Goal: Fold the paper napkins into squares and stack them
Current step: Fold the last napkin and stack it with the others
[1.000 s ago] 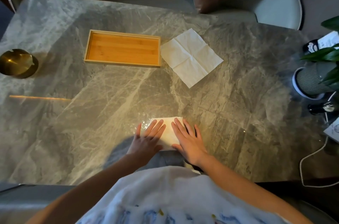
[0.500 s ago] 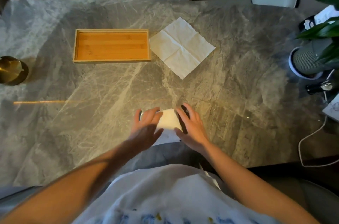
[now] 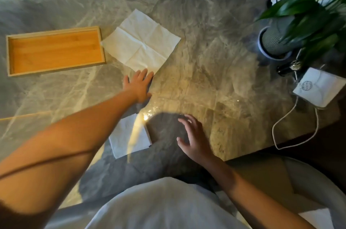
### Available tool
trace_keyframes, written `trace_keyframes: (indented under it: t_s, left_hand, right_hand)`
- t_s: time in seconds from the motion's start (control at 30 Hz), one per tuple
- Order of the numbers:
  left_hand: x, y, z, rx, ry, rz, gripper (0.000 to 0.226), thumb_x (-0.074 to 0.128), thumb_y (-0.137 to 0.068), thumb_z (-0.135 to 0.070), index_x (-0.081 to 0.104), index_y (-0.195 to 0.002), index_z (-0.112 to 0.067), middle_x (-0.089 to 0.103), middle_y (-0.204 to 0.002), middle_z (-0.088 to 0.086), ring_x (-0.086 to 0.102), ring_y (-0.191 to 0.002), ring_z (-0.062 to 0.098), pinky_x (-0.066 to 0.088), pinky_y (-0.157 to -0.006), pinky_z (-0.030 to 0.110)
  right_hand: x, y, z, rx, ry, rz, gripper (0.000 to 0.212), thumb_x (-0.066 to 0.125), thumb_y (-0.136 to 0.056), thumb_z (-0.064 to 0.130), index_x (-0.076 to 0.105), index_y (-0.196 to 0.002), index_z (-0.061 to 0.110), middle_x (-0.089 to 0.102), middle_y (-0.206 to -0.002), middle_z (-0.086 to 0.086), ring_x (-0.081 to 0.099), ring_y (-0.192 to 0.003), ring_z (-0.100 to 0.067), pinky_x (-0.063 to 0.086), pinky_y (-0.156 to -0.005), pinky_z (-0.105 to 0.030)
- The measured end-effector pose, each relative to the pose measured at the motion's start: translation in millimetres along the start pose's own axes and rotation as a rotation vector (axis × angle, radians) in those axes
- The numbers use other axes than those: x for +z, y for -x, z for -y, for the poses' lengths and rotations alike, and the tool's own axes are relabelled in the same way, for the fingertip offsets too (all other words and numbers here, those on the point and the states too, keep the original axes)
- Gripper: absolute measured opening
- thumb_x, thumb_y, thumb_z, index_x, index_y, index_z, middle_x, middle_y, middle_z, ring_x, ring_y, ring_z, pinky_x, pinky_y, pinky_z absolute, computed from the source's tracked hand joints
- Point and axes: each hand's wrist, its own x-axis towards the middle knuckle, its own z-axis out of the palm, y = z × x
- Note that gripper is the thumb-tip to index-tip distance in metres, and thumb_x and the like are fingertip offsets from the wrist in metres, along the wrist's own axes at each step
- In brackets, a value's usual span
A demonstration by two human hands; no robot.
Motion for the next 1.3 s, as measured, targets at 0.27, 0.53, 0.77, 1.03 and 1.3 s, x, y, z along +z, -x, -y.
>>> trace_keyframes:
  t_s: [0.27, 0.53, 0.77, 1.03, 1.3]
  left_hand:
    - [37, 55, -43, 0.185, -0.143, -0.08, 0.068, 0.056, -0.087, -0.031, 0.021, -0.145, -0.027, 0.025, -0.148, 0.012, 0.021, -0.138, 0.032, 0.019, -0.11, 0.053]
    - [70, 104, -50, 0.469, -0.212, -0.194, 0.054, 0.069, -0.072, -0.018, 0.055, -0.124, -0.018, 0.059, -0.12, 0.017, 0.053, -0.117, 0.04, 0.042, -0.096, 0.053]
    - [83, 121, -70, 0.329, 0.034, -0.197, 0.06, 0.065, -0.072, -0.017, 0.048, -0.13, -0.011, 0.054, -0.127, 0.015, 0.058, -0.102, 0.036, 0.049, -0.087, 0.042]
    - [100, 127, -100, 0.103, 0.112, -0.198, 0.059, 0.058, -0.073, -0.047, 0.049, -0.126, -0.024, 0.039, -0.145, 0.008, 0.038, -0.131, 0.032, 0.029, -0.107, 0.047]
    - [113, 139, -116, 0.091, 0.27, -0.295, 0.036, 0.058, -0.084, -0.031, 0.056, -0.119, -0.02, 0.057, -0.133, -0.001, 0.05, -0.123, 0.024, 0.027, -0.111, 0.036]
  right_hand:
    - [-14, 8, -6, 0.013, 0.103, -0.026, 0.055, 0.062, -0.084, 0.024, 0.047, -0.137, 0.015, 0.04, -0.148, -0.009, 0.038, -0.136, -0.028, 0.036, -0.108, -0.048]
    - [-19, 14, -28, 0.082, 0.114, -0.127, 0.066, 0.068, -0.078, 0.013, 0.044, -0.14, 0.011, 0.04, -0.149, -0.011, 0.035, -0.14, -0.027, 0.034, -0.113, -0.044]
    - [-31, 34, -63, 0.063, 0.217, 0.009, 0.041, 0.065, -0.081, 0.012, 0.06, -0.12, 0.022, 0.057, -0.125, -0.003, 0.051, -0.116, -0.026, 0.04, -0.099, -0.039]
    - [-57, 24, -78, -0.053, 0.133, -0.126, 0.004, 0.065, -0.082, 0.006, 0.067, -0.084, 0.009, 0.066, -0.107, -0.01, 0.059, -0.099, -0.03, 0.044, -0.084, -0.041]
    - [-81, -1, -91, -0.021, -0.096, -0.011, 0.007, 0.047, -0.097, 0.015, 0.053, -0.093, 0.013, 0.058, -0.081, 0.0, 0.056, -0.073, -0.019, 0.049, -0.066, -0.042]
